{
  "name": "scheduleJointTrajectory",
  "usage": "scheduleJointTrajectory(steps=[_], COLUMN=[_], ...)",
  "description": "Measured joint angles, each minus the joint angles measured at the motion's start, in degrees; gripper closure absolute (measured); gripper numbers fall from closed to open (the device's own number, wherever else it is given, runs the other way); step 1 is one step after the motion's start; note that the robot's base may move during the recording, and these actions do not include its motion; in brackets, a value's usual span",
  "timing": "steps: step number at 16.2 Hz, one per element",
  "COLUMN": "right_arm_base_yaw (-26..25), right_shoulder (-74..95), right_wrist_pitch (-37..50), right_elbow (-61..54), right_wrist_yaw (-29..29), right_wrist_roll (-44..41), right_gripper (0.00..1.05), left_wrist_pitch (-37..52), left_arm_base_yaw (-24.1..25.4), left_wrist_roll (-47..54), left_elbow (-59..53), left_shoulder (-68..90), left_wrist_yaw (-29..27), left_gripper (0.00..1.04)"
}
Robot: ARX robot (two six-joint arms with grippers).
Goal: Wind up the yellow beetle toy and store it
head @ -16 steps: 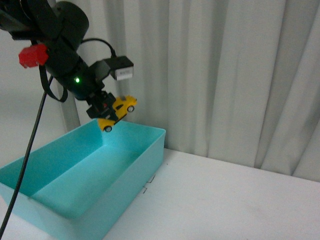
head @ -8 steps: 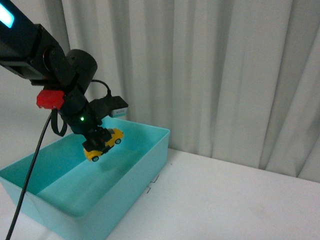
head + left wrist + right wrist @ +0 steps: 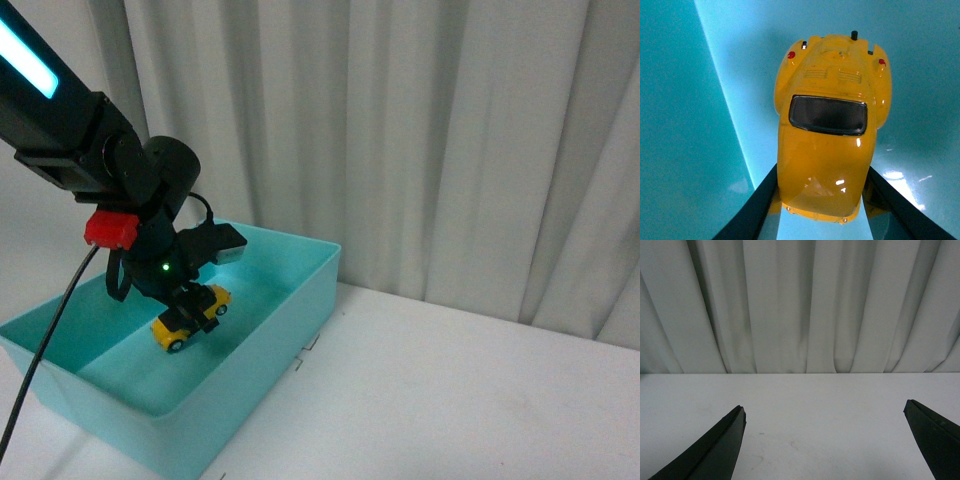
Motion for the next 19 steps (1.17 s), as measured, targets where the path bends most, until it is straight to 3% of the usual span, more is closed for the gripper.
scheduleJointTrajectory(steps=[5, 9, 10, 11, 12, 14, 15, 18, 19], right_arm_base_yaw=[0.0, 0.0, 0.0, 0.0, 0.0, 0.0, 0.0, 0.0, 0.0], right_shoulder=[0.0, 0.0, 0.0, 0.0, 0.0, 0.0, 0.0, 0.0, 0.0], right_wrist_pitch=[0.02, 0.02, 0.04, 0.0, 0.0, 0.07, 0.02, 0.04, 0.02], right_elbow=[0.0, 0.0, 0.0, 0.0, 0.0, 0.0, 0.0, 0.0, 0.0], right_wrist_yaw=[0.0, 0.0, 0.0, 0.0, 0.0, -0.02, 0.0, -0.02, -0.02], right_wrist_roll=[0.0, 0.0, 0.0, 0.0, 0.0, 0.0, 0.0, 0.0, 0.0], right_gripper=[0.06, 0.06, 0.06, 0.06, 0.06, 0.06, 0.06, 0.06, 0.06], left_wrist_pitch=[-2.03, 2.36, 7.43, 28.37, 42.49, 60.81, 66.79, 68.04, 68.08], left_arm_base_yaw=[-0.37, 1.33, 2.36, 2.54, 2.38, -0.04, -1.6, -4.79, -5.42], left_wrist_roll=[-4.5, -4.98, -6.25, -13.25, -20.83, -31.54, -34.18, -36.33, -36.92], left_elbow=[1.95, 0.28, -2.71, -11.82, -22.27, -38.34, -43.36, -55.98, -58.31], left_shoulder=[-0.7, -10.51, -14.88, -19.47, -25.59, -37.81, -43.01, -48.96, -51.32], left_wrist_yaw=[6.47, 14.03, 17.66, 22.08, 22.93, 22.05, 20.9, 17.42, 16.48], left_gripper=[0.05, 0.07, 0.08, 0.18, 0.29, 0.51, 0.63, 0.99, 1.03])
